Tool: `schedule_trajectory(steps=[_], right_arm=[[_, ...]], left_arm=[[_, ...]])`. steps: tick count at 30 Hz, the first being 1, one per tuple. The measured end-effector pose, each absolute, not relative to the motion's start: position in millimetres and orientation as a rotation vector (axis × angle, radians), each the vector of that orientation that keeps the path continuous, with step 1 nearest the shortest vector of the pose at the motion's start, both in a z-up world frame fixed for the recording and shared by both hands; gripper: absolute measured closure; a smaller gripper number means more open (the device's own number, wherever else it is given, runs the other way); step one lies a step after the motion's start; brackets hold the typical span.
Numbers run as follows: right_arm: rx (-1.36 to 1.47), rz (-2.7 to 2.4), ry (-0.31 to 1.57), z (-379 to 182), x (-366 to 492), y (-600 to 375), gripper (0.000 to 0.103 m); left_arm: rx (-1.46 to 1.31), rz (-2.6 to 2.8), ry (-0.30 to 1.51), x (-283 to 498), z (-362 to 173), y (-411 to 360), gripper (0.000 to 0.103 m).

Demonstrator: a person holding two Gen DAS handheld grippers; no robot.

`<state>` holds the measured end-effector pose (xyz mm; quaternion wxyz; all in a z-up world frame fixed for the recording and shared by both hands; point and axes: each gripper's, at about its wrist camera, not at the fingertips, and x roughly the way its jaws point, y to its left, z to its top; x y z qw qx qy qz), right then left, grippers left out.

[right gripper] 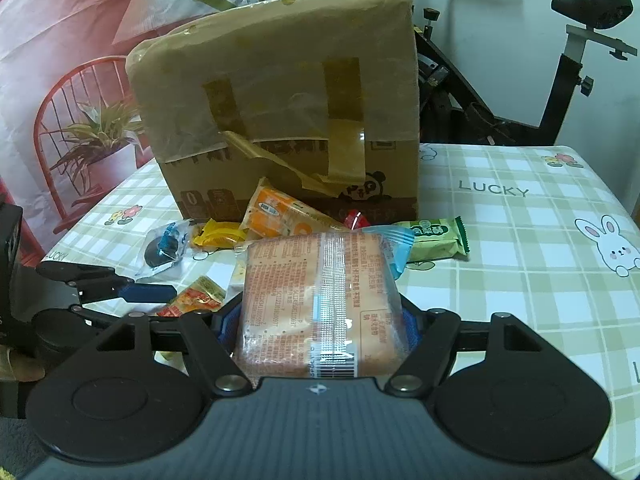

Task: Organize snacks
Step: 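Grasp the wrapped biscuit block with the right tool while the left tool grasps the gold sachet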

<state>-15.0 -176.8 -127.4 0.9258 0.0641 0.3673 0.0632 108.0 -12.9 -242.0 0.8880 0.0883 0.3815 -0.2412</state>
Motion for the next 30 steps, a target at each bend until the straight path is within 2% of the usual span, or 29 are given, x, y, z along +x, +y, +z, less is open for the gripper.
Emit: schedule_trajectory(steps=[5, 15, 19, 22, 30], right_arm=[[0.133, 0.133, 0.752, -127.9, -15.7, -175.8, 0.03], [0.134, 0.138, 0.74, -125.7, -20.2, -173.3, 0.029], [0.136, 0.137, 0.735, -124.1, -21.3, -172.9, 0.029], [0.134, 0.141, 0.732, -123.2, -21.9, -172.2, 0.03], [0.133, 0.144, 0.734, -123.5, -21.6, -170.7, 0.029]], left_arm=[[0.126, -0.475, 0.783, 97.5, -239.0, -4.8, 0.063], [0.148, -0.46, 0.773, 87.9, -236.4, -4.0, 0.063], [0.159, -0.424, 0.791, 89.4, -236.3, -4.1, 0.057], [0.157, -0.414, 0.799, 88.4, -234.0, -5.7, 0.045], [0.18, -0.357, 0.823, 91.9, -241.0, -21.2, 0.042]])
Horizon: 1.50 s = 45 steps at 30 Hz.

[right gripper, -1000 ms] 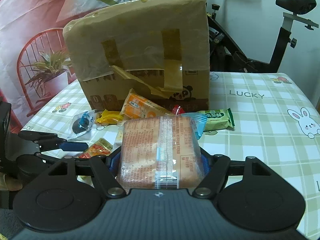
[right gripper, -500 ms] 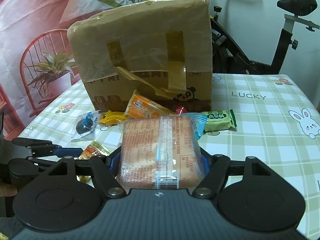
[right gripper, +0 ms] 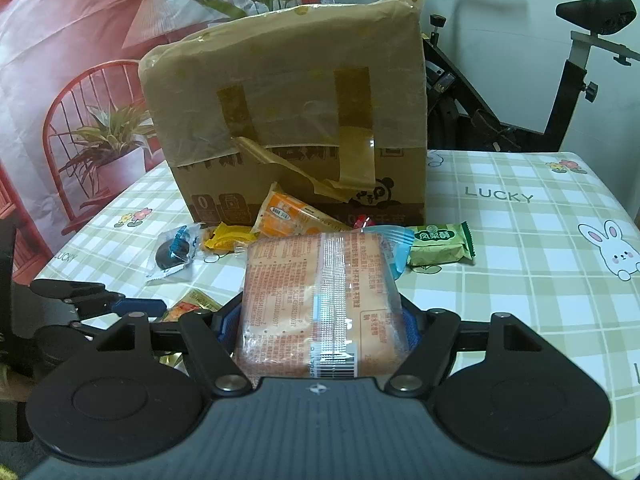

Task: Organize snacks
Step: 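Grasp the wrapped biscuit block with the right tool while the left tool grasps the gold sachet, then carry the biscuit block and gold sachet over the box and release both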

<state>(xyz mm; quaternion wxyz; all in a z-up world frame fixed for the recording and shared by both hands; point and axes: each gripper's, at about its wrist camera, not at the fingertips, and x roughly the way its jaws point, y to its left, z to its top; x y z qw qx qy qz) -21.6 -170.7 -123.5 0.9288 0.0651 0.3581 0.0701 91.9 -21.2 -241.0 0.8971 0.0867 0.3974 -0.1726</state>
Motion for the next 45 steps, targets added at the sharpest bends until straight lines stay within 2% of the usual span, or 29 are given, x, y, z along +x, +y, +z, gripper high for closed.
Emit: schedule_trajectory(steps=[2, 7, 11, 18, 27, 38, 45], right_arm=[[0.131, 0.146, 0.734, -123.6, -22.3, -170.4, 0.03], [0.134, 0.145, 0.731, -123.2, -23.8, -170.3, 0.03], [0.134, 0.142, 0.727, -122.1, -26.4, -171.3, 0.03], [0.137, 0.147, 0.711, -118.1, -26.6, -173.3, 0.03], [0.102, 0.169, 0.64, -97.2, -18.7, -170.8, 0.029], [0.065, 0.203, 0.471, -29.8, 11.1, -175.1, 0.03], [-0.014, 0.224, 0.375, 11.6, 62.0, -172.6, 0.03]], left_arm=[[0.178, -0.343, 0.821, 93.5, -241.4, -23.5, 0.042], [0.194, -0.374, 0.804, 87.6, -240.1, -24.7, 0.059], [0.201, -0.369, 0.796, 81.4, -238.4, -24.0, 0.064], [0.186, -0.344, 0.744, 78.4, -222.1, -14.9, 0.064], [0.128, -0.281, 0.59, 81.1, -164.5, 1.3, 0.064], [0.109, -0.263, 0.367, 95.5, -74.8, 0.9, 0.063], [0.144, -0.262, 0.278, 133.4, -29.7, -19.4, 0.063]])
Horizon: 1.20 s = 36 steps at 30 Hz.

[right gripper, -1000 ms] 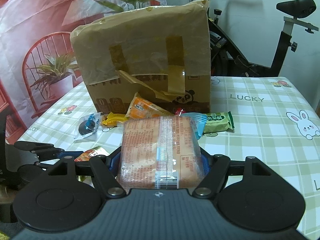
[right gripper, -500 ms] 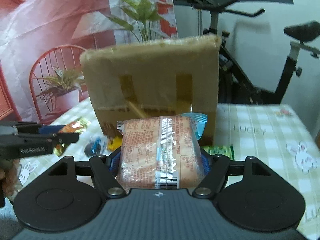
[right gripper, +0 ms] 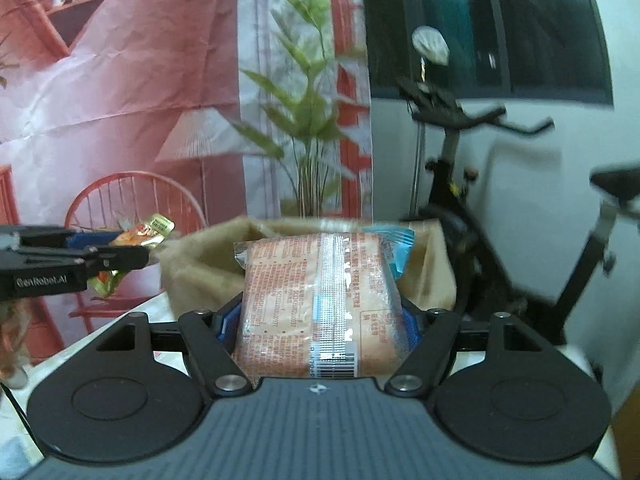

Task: Organize snacks
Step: 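Carry the biscuit block and gold sachet over the box and release both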

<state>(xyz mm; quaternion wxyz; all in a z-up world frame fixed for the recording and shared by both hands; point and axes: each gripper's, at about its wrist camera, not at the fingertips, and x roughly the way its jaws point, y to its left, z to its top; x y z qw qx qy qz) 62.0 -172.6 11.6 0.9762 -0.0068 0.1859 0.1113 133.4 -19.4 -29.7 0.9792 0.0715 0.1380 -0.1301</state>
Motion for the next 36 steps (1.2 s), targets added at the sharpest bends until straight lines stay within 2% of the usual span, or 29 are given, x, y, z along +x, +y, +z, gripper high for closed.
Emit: schedule_trajectory(steps=[10, 12, 13, 15, 19, 36], right_arm=[[-0.017, 0.18, 0.397, 7.8, 163.3, -189.3, 0.029], [-0.018, 0.176, 0.424, 0.1, 175.9, -191.9, 0.029], [-0.014, 0.181, 0.448, -4.9, 182.5, -193.7, 0.029], [-0.012, 0.184, 0.48, -10.4, 189.6, -197.0, 0.027], [0.05, 0.204, 0.477, -7.3, 185.0, -209.7, 0.016], [-0.004, 0.25, 0.431, 20.5, 99.8, -200.2, 0.016]], left_arm=[[0.204, -0.234, 0.291, 210.0, -24.0, -44.0, 0.062], [0.212, -0.228, 0.301, 220.4, -29.0, -47.3, 0.057], [0.213, -0.226, 0.308, 224.8, -31.4, -48.4, 0.049], [0.199, -0.221, 0.335, 233.9, -36.0, -47.3, 0.047], [0.154, -0.227, 0.395, 236.7, -42.3, -38.0, 0.032], [0.127, -0.275, 0.42, 168.9, -20.4, -24.7, 0.032]])
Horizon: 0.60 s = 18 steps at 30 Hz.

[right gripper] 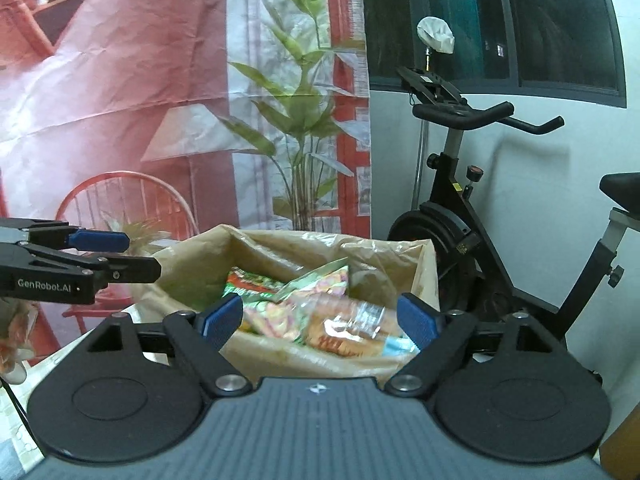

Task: Organize snacks
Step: 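Carry the biscuit block and gold sachet over the box and release both, then move both tools back down to the snack pile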

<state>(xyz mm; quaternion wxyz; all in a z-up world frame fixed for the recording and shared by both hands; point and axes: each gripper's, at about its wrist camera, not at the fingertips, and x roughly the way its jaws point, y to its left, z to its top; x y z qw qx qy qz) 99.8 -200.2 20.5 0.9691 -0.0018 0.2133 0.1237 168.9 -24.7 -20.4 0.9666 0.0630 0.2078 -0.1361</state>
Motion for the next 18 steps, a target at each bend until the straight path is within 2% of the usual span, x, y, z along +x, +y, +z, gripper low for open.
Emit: schedule_trajectory(steps=[18], right_arm=[[0.024, 0.265, 0.501, -14.6, 49.6, -192.4, 0.017]], left_arm=[[0.106, -0.244, 0.475, 124.8, -53.2, -6.8, 0.032]])
